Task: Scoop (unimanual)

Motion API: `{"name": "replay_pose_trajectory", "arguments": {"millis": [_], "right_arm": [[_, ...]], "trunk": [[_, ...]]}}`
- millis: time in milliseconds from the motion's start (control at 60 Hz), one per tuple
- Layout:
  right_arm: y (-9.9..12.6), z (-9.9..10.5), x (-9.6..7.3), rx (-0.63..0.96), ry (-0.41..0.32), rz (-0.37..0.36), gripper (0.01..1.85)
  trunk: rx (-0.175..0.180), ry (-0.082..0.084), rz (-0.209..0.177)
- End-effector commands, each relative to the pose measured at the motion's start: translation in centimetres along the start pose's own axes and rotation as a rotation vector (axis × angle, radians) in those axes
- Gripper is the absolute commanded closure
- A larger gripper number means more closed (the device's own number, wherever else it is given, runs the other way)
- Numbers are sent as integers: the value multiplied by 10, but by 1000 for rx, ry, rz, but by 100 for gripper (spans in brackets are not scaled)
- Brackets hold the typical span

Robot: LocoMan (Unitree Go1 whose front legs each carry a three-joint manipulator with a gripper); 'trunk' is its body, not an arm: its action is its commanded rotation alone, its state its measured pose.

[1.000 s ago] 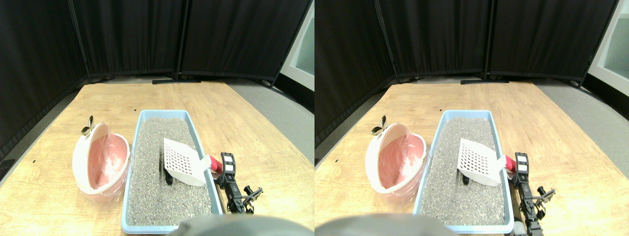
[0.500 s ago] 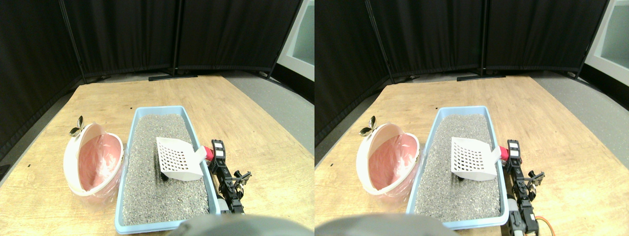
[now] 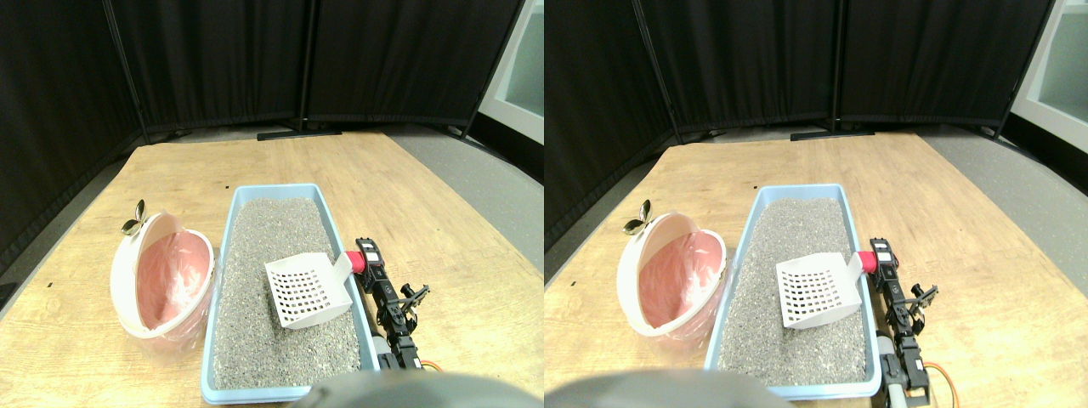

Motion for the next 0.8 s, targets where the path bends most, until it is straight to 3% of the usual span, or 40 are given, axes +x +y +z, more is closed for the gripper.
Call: {"name": "replay_pose_trajectory", "arguments": {"millis": [17, 250, 300, 567, 800], "right_arm": [[-1, 12, -3, -23, -47, 1, 180], [-3, 31, -10, -112, -101, 51, 180], [-3, 40, -11, -149, -134, 87, 180], [-4, 79, -19, -232, -194, 128, 180], [-5, 94, -15, -299, -193, 159, 180]], "trunk": [[-39, 8, 18], [-41, 0, 11], [-43, -3, 11], [-69, -12, 17], [-100, -17, 43]]}}
